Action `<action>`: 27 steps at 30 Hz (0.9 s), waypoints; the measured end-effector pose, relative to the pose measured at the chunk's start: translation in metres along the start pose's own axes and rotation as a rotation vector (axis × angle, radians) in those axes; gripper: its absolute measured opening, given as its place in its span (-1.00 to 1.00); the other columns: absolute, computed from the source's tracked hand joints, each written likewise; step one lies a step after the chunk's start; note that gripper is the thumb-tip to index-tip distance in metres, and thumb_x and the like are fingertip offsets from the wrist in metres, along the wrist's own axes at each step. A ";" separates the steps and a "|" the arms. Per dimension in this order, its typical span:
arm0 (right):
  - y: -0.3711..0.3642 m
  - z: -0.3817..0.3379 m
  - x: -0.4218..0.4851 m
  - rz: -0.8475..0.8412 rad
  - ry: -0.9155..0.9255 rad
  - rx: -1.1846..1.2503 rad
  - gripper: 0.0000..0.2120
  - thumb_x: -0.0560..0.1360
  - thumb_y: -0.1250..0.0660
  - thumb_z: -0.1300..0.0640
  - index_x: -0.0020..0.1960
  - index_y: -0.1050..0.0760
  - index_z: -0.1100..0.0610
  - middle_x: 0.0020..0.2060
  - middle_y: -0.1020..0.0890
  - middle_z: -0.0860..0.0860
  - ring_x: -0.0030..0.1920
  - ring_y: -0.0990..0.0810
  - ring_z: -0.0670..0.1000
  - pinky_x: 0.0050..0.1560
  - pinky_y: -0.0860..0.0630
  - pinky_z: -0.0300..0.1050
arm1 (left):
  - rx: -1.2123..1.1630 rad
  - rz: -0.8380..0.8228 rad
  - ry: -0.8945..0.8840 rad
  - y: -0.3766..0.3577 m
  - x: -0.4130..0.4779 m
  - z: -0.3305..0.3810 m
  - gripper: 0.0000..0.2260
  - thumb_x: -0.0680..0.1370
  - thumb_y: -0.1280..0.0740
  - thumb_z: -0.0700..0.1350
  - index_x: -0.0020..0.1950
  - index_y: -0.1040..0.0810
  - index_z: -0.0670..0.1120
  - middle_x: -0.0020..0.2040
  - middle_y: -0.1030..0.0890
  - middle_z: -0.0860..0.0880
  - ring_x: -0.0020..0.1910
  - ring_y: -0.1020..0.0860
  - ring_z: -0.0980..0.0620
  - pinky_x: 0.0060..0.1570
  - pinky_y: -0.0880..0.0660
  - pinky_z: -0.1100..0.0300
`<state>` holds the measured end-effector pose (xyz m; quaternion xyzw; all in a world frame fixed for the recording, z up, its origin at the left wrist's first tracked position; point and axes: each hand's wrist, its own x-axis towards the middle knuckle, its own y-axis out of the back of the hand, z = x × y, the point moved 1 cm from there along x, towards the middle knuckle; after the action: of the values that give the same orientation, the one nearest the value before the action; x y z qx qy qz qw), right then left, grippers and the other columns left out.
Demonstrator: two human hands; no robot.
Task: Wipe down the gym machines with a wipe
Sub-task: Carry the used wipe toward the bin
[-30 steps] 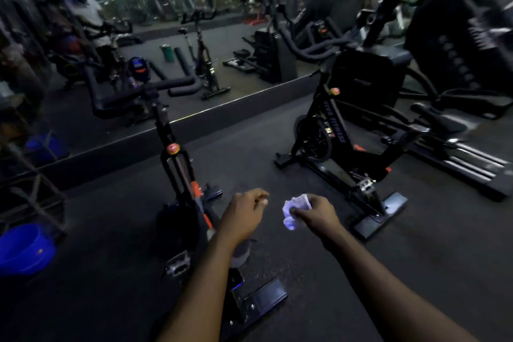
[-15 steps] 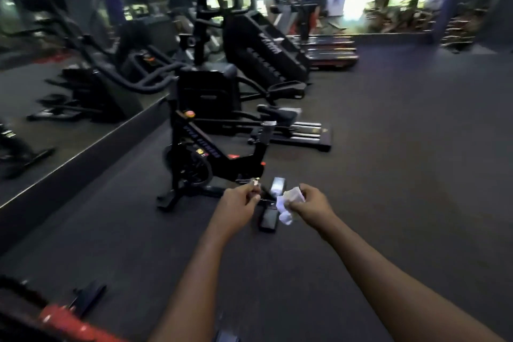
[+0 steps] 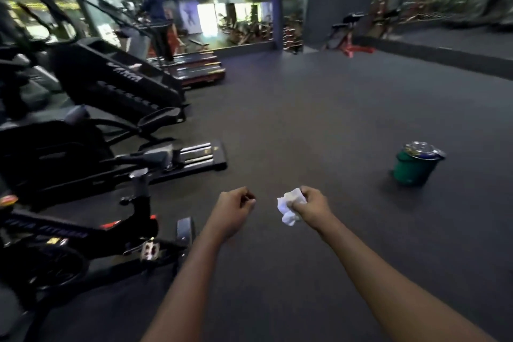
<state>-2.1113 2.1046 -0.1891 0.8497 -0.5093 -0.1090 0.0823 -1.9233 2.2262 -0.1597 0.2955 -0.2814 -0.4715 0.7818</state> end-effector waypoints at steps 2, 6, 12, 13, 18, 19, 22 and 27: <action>0.024 -0.001 0.024 0.069 -0.005 0.003 -0.68 0.23 -0.37 0.00 -0.14 -0.56 0.21 -0.27 -0.67 0.06 -0.24 -0.60 0.01 -0.15 -0.60 0.05 | -0.032 -0.031 -0.050 -0.018 0.037 0.015 -0.93 0.55 -0.38 -0.21 -0.11 -0.64 -0.09 -0.27 -0.67 -0.01 -0.25 -0.64 0.02 -0.15 -0.55 0.13; 0.066 0.007 0.079 0.152 -0.046 0.018 -0.72 0.24 -0.38 0.03 -0.14 -0.56 0.19 -0.29 -0.63 -0.04 -0.27 -0.58 -0.02 -0.20 -0.51 -0.08 | -0.053 -0.113 -0.150 -0.056 0.116 0.032 -0.92 0.55 -0.38 -0.21 -0.15 -0.61 -0.12 -0.30 -0.65 -0.01 -0.27 -0.63 0.00 -0.16 -0.56 0.08; 0.117 0.022 0.188 0.328 -0.082 0.023 -0.91 0.31 -0.43 0.15 -0.19 -0.58 0.07 -0.35 -0.62 -0.12 -0.30 -0.56 -0.03 -0.24 -0.49 -0.11 | -0.092 -0.224 -0.278 -0.111 0.254 0.048 -0.89 0.56 -0.37 -0.24 -0.17 -0.60 -0.13 -0.32 -0.66 -0.03 -0.29 -0.62 0.02 -0.19 -0.53 0.13; 0.123 0.020 0.209 0.363 -0.088 0.026 -0.92 0.36 -0.44 0.22 -0.19 -0.58 0.07 -0.37 -0.61 -0.13 -0.33 -0.56 -0.06 -0.27 -0.48 -0.16 | -0.097 -0.245 -0.299 -0.119 0.279 0.050 -0.89 0.55 -0.37 -0.24 -0.17 -0.59 -0.12 -0.32 -0.65 -0.03 -0.29 -0.62 0.01 -0.19 -0.54 0.12; 0.147 0.017 0.299 0.537 -0.105 0.037 -0.81 0.27 -0.44 0.09 -0.13 -0.61 0.10 -0.29 -0.66 -0.03 -0.32 -0.58 -0.06 -0.32 -0.49 -0.15 | -0.101 -0.378 -0.411 -0.155 0.397 0.051 -0.92 0.54 -0.37 -0.20 -0.16 -0.58 -0.12 -0.32 -0.65 -0.01 -0.31 -0.63 0.00 -0.19 -0.58 0.04; 0.155 0.015 0.321 0.568 -0.117 0.041 -0.84 0.29 -0.45 0.11 -0.14 -0.60 0.09 -0.28 -0.66 -0.01 -0.31 -0.58 -0.04 -0.31 -0.50 -0.14 | -0.089 -0.404 -0.440 -0.162 0.428 0.054 -0.91 0.54 -0.37 -0.21 -0.16 -0.58 -0.12 -0.32 -0.65 0.00 -0.31 -0.63 0.00 -0.18 -0.58 0.04; 0.178 0.012 0.379 0.644 -0.149 0.051 -0.89 0.36 -0.45 0.19 -0.11 -0.60 0.10 -0.23 -0.68 0.03 -0.25 -0.60 -0.01 -0.26 -0.52 -0.09 | -0.106 -0.425 -0.506 -0.183 0.509 0.068 -0.91 0.55 -0.37 -0.21 -0.16 -0.58 -0.12 -0.33 -0.65 0.01 -0.32 -0.62 0.03 -0.18 -0.58 0.08; 0.227 0.020 0.478 0.743 -0.179 0.057 -0.76 0.30 -0.43 0.09 -0.05 -0.61 0.10 -0.12 -0.72 0.06 -0.12 -0.67 0.07 -0.11 -0.59 0.01 | -0.125 -0.493 -0.580 -0.235 0.622 0.093 -0.90 0.55 -0.37 -0.21 -0.16 -0.58 -0.10 -0.32 -0.65 0.01 -0.30 -0.63 0.04 -0.17 -0.58 0.07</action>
<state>-2.0904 1.5756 -0.1999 0.5961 -0.7907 -0.1312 0.0480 -1.8779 1.5566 -0.1684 0.1602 -0.3820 -0.7255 0.5496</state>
